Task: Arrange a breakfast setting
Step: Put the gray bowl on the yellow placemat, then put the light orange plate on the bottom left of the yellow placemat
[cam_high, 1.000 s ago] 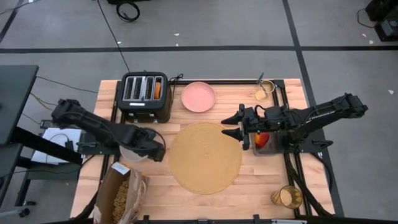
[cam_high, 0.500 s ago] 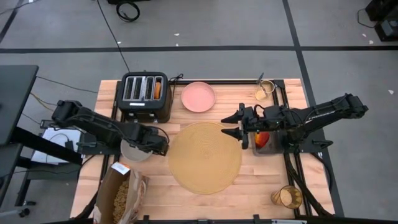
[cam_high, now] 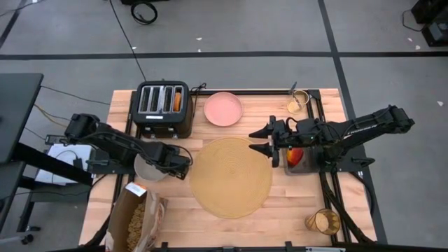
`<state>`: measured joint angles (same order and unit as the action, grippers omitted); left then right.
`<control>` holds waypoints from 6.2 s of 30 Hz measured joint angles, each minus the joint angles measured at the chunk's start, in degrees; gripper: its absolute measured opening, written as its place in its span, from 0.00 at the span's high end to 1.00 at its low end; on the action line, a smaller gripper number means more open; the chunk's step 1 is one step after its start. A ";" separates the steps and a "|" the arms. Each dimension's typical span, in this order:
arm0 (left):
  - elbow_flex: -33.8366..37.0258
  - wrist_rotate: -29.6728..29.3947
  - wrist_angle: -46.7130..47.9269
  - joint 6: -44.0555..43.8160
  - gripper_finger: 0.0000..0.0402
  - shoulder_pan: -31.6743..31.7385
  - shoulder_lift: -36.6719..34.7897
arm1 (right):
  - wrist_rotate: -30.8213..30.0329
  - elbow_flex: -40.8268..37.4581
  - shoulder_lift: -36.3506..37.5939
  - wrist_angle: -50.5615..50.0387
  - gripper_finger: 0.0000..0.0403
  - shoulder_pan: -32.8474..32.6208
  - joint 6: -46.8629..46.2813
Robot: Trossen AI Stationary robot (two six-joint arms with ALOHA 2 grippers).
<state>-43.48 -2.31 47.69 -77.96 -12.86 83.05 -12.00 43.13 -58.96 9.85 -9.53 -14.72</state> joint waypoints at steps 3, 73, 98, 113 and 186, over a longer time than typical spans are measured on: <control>0.00 0.06 -0.54 -0.73 0.83 -0.78 0.58 | -0.19 -0.02 0.02 1.81 0.47 0.03 1.29; -31.23 -10.38 -17.73 125.31 0.97 -4.00 26.55 | -9.37 21.42 -12.44 -55.06 0.48 -12.03 -3.77; -30.12 -10.08 -18.32 126.68 0.92 -3.69 27.42 | -7.81 21.38 -14.19 -51.01 0.48 -12.16 -5.27; -30.12 -10.14 -18.07 124.05 0.91 -3.83 27.31 | -6.28 21.38 -14.19 -50.60 0.48 -12.16 -4.85; -60.13 -22.61 33.29 40.00 0.65 -18.31 -0.87 | 12.02 24.13 -24.53 -48.86 0.48 1.42 10.52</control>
<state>-103.61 -24.92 80.98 -37.96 -31.17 82.18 0.03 67.26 -83.49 -39.00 -8.11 -4.20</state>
